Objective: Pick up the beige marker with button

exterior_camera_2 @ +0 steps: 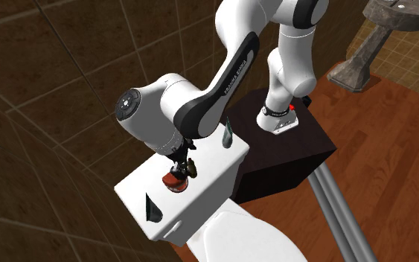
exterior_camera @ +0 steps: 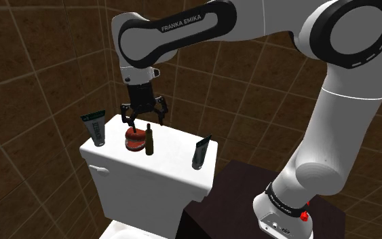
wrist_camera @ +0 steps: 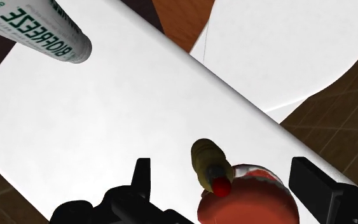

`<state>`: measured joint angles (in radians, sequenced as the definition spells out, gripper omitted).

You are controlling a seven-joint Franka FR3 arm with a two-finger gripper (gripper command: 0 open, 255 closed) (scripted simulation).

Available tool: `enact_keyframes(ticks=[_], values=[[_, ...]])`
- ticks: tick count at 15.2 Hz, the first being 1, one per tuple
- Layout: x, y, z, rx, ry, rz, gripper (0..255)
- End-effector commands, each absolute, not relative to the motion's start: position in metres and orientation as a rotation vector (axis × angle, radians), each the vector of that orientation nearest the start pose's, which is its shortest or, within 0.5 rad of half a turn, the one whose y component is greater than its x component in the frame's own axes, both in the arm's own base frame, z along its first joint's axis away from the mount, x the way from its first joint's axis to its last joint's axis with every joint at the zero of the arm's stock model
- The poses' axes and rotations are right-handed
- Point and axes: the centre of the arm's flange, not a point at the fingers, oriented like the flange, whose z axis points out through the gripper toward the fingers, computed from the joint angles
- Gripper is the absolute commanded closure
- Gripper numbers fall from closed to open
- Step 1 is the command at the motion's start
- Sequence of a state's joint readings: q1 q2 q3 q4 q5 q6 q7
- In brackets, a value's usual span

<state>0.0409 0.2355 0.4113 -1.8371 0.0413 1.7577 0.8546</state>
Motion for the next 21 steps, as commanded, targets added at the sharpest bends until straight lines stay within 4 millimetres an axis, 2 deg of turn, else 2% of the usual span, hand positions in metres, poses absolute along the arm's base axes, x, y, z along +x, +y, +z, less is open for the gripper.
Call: enact_keyframes(ticks=[1,2,11,21], values=[[0.525,0.246,0.386,-3.108,0.650,0.505,0],[0.524,0.247,0.387,-3.108,0.650,0.505,255],[0.525,0.246,0.386,-3.108,0.650,0.505,255],[0.525,0.246,0.439,-3.108,0.650,0.505,255]])
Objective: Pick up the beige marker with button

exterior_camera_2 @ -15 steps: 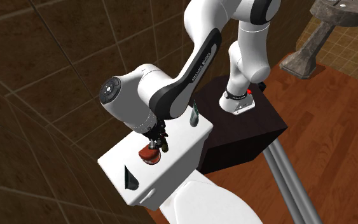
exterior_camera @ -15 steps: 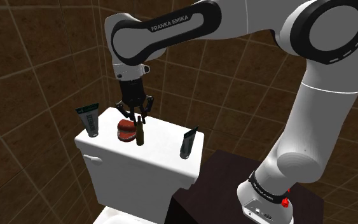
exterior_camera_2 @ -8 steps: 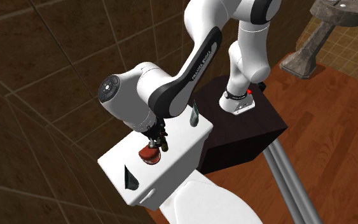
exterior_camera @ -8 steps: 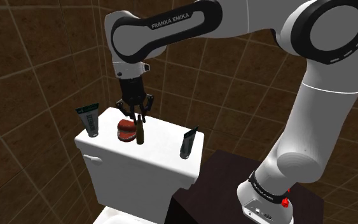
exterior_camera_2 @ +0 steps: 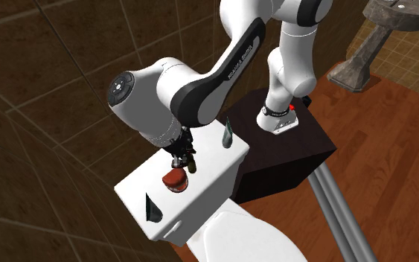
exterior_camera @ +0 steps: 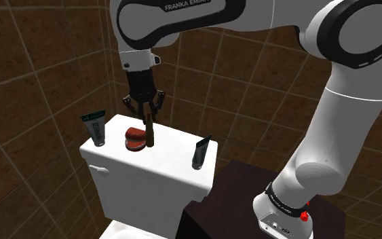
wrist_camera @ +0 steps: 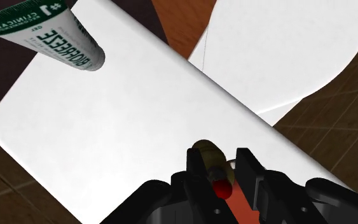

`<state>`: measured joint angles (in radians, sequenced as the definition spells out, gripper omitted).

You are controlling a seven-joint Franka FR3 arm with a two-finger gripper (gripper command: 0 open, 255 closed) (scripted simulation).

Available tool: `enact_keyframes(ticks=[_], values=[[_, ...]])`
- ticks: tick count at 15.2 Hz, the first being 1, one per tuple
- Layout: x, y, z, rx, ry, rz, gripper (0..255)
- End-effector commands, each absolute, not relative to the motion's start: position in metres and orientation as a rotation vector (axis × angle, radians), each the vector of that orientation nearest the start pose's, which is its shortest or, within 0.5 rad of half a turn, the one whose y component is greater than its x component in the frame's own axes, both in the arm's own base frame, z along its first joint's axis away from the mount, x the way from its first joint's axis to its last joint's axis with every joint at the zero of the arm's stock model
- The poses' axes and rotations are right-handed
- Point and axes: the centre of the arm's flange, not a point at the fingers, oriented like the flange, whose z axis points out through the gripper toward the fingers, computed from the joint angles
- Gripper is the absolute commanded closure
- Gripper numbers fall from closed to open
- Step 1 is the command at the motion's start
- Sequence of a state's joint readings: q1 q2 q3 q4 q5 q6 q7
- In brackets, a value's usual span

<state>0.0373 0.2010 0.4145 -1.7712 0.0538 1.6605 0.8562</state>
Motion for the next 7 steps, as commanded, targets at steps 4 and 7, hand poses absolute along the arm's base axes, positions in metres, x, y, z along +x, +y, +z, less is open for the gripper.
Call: enact_keyframes(ticks=[4,7], values=[[0.525,0.246,0.460,-3.108,0.650,0.505,255],[0.525,0.246,0.466,-3.108,0.650,0.505,255]])
